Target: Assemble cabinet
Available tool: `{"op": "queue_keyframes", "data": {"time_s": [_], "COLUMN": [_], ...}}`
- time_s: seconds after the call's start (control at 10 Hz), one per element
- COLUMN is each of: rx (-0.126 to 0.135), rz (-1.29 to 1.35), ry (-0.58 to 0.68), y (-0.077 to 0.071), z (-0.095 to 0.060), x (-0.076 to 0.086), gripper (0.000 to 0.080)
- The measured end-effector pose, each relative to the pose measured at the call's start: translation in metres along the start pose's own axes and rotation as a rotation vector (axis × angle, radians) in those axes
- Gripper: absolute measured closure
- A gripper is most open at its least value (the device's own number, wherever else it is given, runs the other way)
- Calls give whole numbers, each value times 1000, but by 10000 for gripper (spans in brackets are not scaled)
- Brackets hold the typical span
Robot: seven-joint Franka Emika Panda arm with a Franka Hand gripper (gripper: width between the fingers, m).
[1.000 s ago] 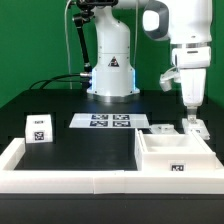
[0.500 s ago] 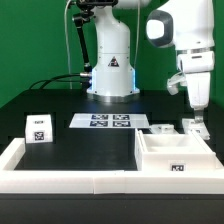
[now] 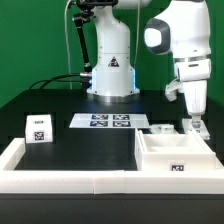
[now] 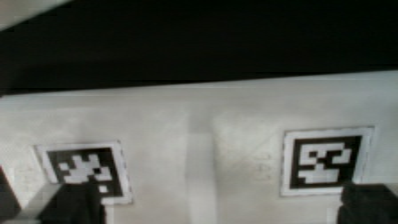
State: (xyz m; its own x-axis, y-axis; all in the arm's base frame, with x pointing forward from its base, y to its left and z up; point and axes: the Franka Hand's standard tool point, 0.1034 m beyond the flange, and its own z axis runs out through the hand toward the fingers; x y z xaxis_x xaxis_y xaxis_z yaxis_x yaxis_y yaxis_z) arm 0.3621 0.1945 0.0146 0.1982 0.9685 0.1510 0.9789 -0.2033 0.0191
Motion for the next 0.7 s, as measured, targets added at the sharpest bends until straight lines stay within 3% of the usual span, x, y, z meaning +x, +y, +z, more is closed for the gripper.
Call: {"op": "queue_keyframes", "data": {"time_s": [0.2, 0.3, 0.4, 0.5, 0.7], "rx": [0, 1, -1, -3, -3], "rz": [11, 13, 15, 14, 14], "ry": [2, 1, 2, 4, 4], "y": [0, 0, 2, 3, 3], "z": [4, 4, 4, 3, 3], "x": [-5, -6, -5, -4, -4], "gripper": [415, 415, 614, 731, 732]}}
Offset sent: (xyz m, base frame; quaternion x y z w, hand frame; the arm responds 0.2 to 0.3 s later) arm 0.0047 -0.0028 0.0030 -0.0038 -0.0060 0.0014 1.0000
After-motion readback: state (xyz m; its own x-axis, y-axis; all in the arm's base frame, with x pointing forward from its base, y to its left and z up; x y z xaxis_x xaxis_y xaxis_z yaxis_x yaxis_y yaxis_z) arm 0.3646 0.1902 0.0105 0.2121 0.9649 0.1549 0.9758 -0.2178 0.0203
